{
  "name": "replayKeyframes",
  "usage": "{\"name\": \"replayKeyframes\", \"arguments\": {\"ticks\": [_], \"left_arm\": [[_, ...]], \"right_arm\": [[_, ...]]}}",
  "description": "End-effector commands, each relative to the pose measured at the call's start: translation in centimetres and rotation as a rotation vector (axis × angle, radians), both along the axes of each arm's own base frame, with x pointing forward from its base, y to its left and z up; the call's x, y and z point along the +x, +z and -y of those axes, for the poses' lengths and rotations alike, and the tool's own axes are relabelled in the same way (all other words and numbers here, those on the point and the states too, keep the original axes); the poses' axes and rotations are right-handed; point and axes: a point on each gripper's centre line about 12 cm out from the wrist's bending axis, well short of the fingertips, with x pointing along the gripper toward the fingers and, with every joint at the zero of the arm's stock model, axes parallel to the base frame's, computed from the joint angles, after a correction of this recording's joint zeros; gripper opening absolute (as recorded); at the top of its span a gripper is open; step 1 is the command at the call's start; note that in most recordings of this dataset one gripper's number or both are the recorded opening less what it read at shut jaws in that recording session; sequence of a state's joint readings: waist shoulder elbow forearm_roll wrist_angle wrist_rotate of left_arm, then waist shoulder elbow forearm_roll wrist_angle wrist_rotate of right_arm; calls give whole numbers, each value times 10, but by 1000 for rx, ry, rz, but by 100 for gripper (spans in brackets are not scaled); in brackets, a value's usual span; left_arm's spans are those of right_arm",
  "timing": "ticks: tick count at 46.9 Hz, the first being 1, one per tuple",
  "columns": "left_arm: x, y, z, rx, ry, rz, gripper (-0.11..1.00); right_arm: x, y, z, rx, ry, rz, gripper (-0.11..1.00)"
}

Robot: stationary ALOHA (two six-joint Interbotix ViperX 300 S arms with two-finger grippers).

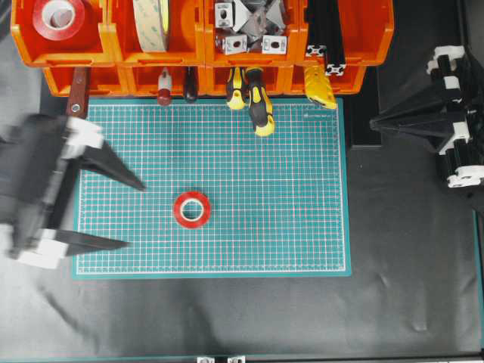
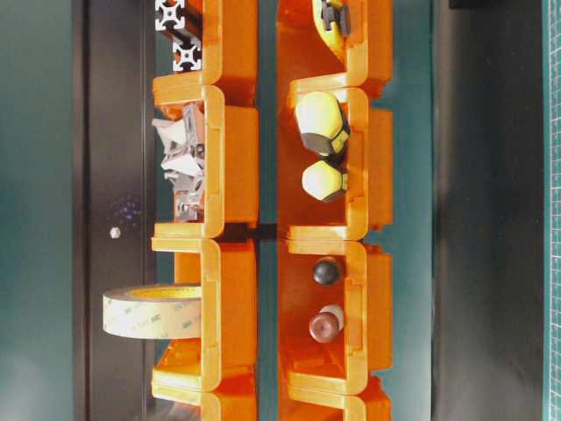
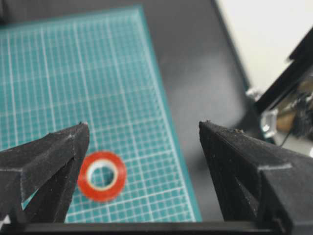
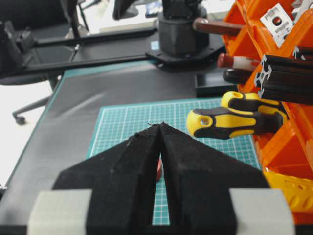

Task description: Pick vinyl tape from container rack with left arm.

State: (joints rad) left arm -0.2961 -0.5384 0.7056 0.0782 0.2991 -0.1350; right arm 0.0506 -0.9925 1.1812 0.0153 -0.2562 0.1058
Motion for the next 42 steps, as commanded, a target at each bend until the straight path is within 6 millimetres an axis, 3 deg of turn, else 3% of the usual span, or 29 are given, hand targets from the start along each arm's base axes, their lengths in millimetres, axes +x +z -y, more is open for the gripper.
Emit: {"name": "replayKeyframes", "arguments": {"ticks": [1, 10, 21, 31, 42], "left_arm": [[-22, 20, -5, -24, -9, 95, 87], [-63, 34, -18, -40, -12, 198, 87], [-102, 33, -38, -49, 28, 246, 87], [-126, 27, -49, -57, 59, 286, 87], [-138, 10, -57, -60, 90, 292, 87]], "right_arm": [[3, 12, -1, 2, 4, 29, 0], [2, 11, -1, 1, 6, 28, 0], [2, 16, -3, 4, 13, 69, 0], [2, 22, -5, -8, 28, 136, 0], [1, 24, -8, -13, 40, 149, 0]]}}
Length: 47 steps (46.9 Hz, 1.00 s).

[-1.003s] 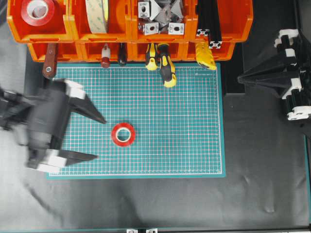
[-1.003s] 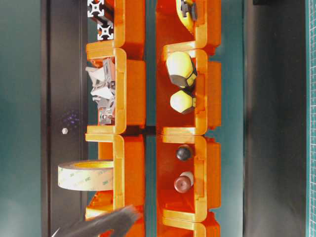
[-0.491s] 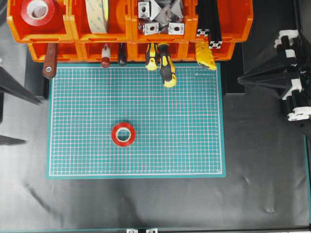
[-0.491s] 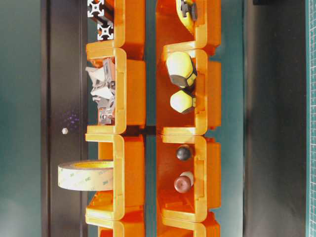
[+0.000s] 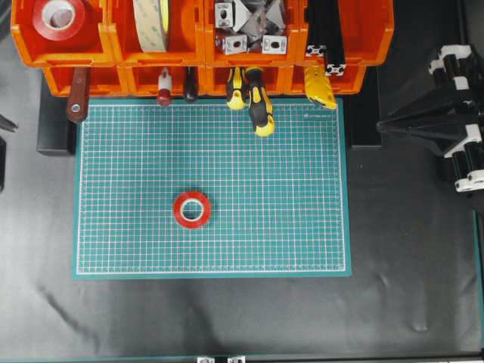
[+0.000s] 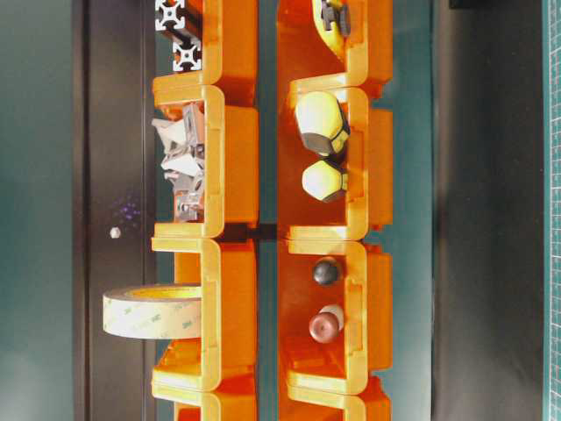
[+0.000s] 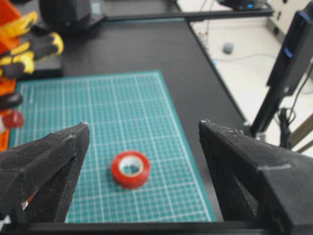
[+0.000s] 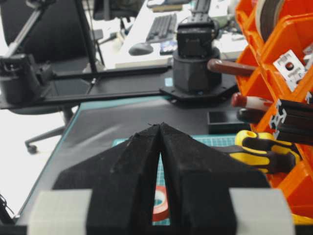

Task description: Pick vinyl tape from container rack with left arm.

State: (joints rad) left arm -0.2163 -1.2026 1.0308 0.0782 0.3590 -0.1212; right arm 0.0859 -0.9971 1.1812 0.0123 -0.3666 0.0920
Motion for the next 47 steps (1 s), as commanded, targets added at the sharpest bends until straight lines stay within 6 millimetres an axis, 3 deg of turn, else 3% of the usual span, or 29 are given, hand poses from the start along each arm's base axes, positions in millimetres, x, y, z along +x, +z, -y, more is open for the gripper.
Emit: {"name": "replayKeyframes", "arguments": {"ticks": [1, 36, 47], "left_arm": [[-2, 2, -2, -3, 12, 23, 87], [0, 1, -2, -18, 10, 92, 86], [0, -1, -2, -28, 13, 87, 86]], "right_arm": [[2, 10, -1, -3, 5, 33, 0], [1, 13, -8, -26, 39, 54, 0], [0, 22, -8, -19, 42, 119, 0]]}}
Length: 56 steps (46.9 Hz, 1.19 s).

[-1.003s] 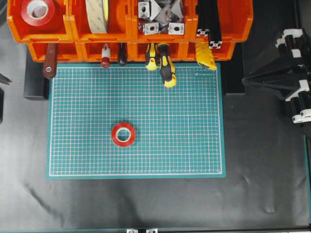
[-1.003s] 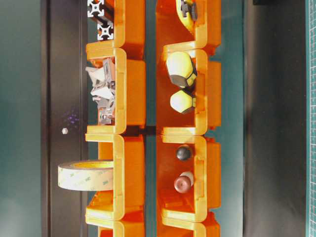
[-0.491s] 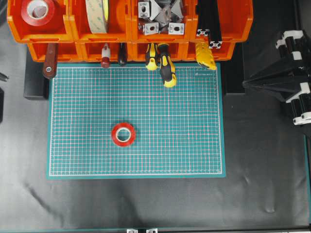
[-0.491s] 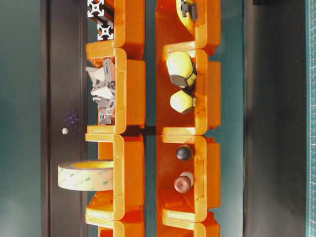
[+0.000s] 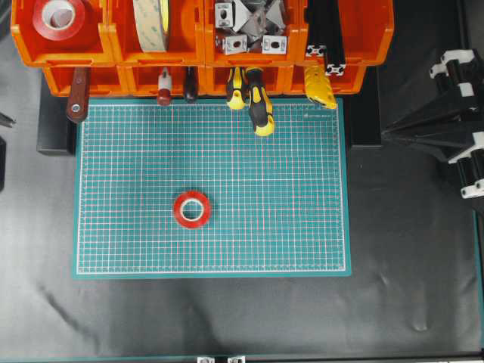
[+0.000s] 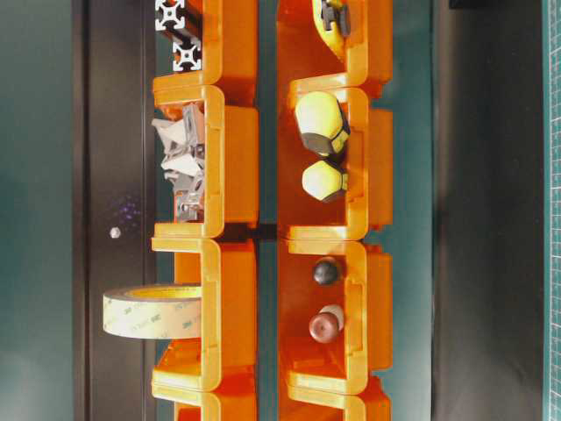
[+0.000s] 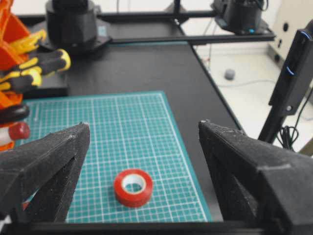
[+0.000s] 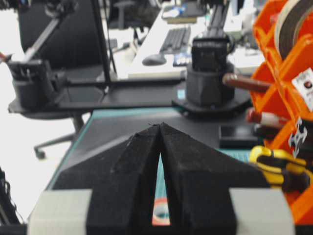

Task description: Pick vinyl tape from container rack with left arm.

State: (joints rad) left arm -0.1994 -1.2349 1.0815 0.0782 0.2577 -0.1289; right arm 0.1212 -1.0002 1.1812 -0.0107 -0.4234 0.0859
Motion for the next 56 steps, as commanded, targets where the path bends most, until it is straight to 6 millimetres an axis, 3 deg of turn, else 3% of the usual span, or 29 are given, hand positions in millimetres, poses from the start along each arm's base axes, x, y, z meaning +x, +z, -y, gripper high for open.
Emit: {"name": "replayKeyframes", "arguments": {"ticks": [1, 21, 56], "left_arm": [[2, 3, 0, -4, 3, 7, 86], [4, 12, 1, 2, -4, 135, 86], [5, 4, 1, 29, -6, 123, 86]], "right_arm": [[1, 15, -1, 4, 4, 57, 0], [2, 13, -2, 2, 7, 49, 0], [1, 11, -2, 3, 7, 27, 0]]}}
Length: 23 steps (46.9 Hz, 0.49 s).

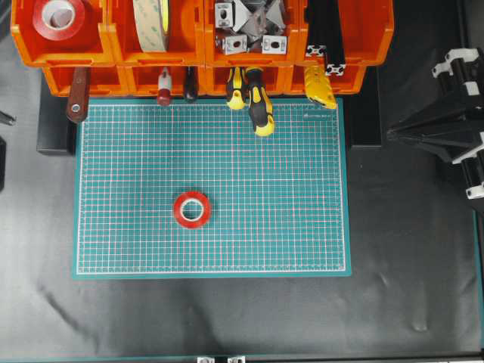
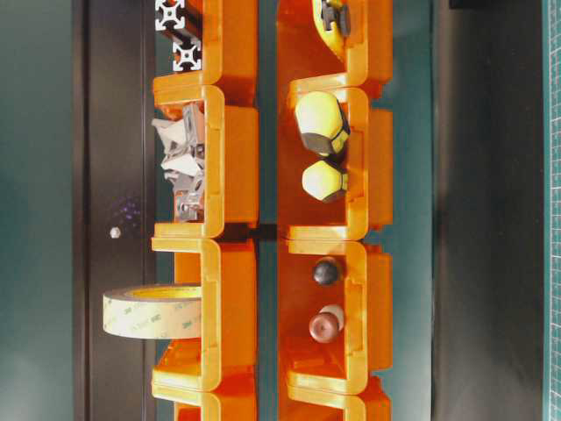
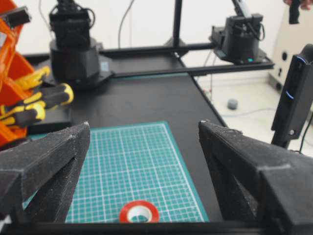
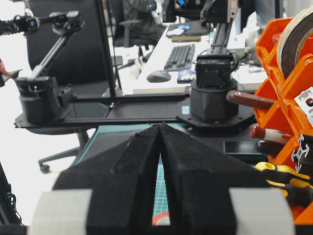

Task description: Pick vinyl tape from container rack with left arm.

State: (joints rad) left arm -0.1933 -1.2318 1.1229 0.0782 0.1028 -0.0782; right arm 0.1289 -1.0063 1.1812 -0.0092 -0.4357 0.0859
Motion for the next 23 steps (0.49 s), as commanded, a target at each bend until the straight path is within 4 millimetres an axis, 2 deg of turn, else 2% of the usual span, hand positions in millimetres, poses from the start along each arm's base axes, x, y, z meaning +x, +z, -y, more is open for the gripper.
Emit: {"name": "replayKeyframes", "arguments": {"ticks": [1, 12, 23], "left_arm": [[3, 3, 0, -1, 2, 6, 86], [3, 2, 0, 9, 3, 2, 86], [9, -8, 1, 16, 3, -42, 86]], "right_arm": [[2, 8, 0, 0, -1, 2, 0], [2, -5, -1, -4, 3, -108, 0], [2, -14, 0, -21, -4, -186, 0]]}}
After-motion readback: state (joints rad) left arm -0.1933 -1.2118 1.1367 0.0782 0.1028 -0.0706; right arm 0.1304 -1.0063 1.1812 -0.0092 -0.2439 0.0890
